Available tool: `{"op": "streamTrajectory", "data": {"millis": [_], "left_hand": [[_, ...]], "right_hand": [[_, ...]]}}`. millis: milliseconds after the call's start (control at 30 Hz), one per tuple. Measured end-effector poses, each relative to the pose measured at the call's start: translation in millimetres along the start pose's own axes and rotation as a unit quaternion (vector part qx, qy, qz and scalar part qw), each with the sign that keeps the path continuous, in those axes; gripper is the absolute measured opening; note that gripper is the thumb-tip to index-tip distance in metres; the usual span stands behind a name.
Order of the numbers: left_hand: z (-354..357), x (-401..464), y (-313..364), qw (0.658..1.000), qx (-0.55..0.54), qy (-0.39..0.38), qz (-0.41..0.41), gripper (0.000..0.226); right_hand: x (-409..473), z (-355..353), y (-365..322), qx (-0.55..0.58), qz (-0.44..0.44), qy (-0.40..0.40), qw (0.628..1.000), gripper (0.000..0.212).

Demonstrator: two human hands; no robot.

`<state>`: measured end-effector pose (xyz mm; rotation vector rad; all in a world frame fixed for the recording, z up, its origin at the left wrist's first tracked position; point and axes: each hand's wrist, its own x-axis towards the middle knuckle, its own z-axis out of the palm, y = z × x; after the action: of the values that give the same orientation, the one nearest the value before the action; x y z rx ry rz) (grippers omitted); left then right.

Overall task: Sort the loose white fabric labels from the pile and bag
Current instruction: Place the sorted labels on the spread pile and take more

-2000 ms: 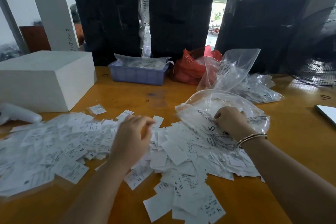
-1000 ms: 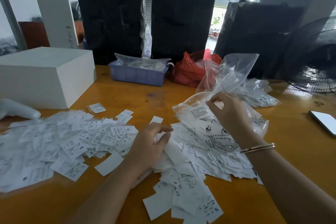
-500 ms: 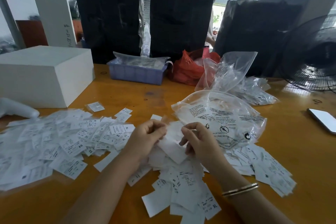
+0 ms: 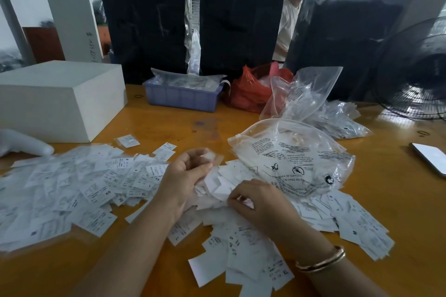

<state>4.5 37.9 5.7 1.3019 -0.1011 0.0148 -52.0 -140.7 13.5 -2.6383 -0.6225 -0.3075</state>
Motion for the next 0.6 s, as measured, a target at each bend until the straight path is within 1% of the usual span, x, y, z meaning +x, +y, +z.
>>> {"op": "streamTrajectory", "data": {"millis": [67,100,167,200,267,333,400,467,500,567,600], "left_hand": [[-0.8,-0.3,-0.6,1.0,0.001,-0.001,0.005,0.03],[-1.4,-0.6,-0.8,1.0,-0.001,-0.001,0.008,0.03],[-1.7,-0.4,-0.8,1.0,-0.007,0.003,0.01,0.031],[-1.6,-0.3,-0.6,1.0,-0.009,0.006,0.01,0.031],[-0.5,-0.2,-0.7,1.0,-0.01,0.01,0.01,0.03],[0.6,-0.3,-1.0,1.0,-0.005,0.012,0.006,0.029],[1.5,-1.0,-1.2,1.0,-0.006,0.014,0.002,0.029],[1.6,-1.6,-0.6,1.0,-0.014,0.016,-0.004,0.028],[1.4,-1.8,-0.4,1.0,-0.017,0.016,-0.006,0.029],[1.1,-1.7,0.2,1.0,-0.017,0.01,-0.006,0.03],[1.1,-1.8,0.5,1.0,-0.014,0.004,-0.006,0.031]], "right_hand": [[0.4,1.1,-0.9,0.012,0.013,0.006,1.0,0.015],[0.7,0.9,-1.6,0.038,0.031,0.019,0.999,0.016],[1.1,1.2,0.3,0.066,0.067,0.036,0.995,0.025],[1.5,1.6,2.9,0.038,0.081,0.021,0.996,0.034],[2.3,2.4,8.8,-0.062,0.089,-0.04,0.993,0.053],[3.0,3.1,10.2,-0.121,0.073,-0.071,0.987,0.06],[3.1,4.1,8.8,-0.129,0.061,-0.056,0.988,0.053],[2.5,4.4,6.2,-0.101,0.052,-0.018,0.993,0.037],[2.3,5.0,5.4,-0.066,0.053,0.005,0.996,0.027],[2.8,5.6,5.1,0.044,0.081,0.053,0.994,0.008],[3.2,5.7,4.7,0.108,0.101,0.079,0.986,0.009]]}}
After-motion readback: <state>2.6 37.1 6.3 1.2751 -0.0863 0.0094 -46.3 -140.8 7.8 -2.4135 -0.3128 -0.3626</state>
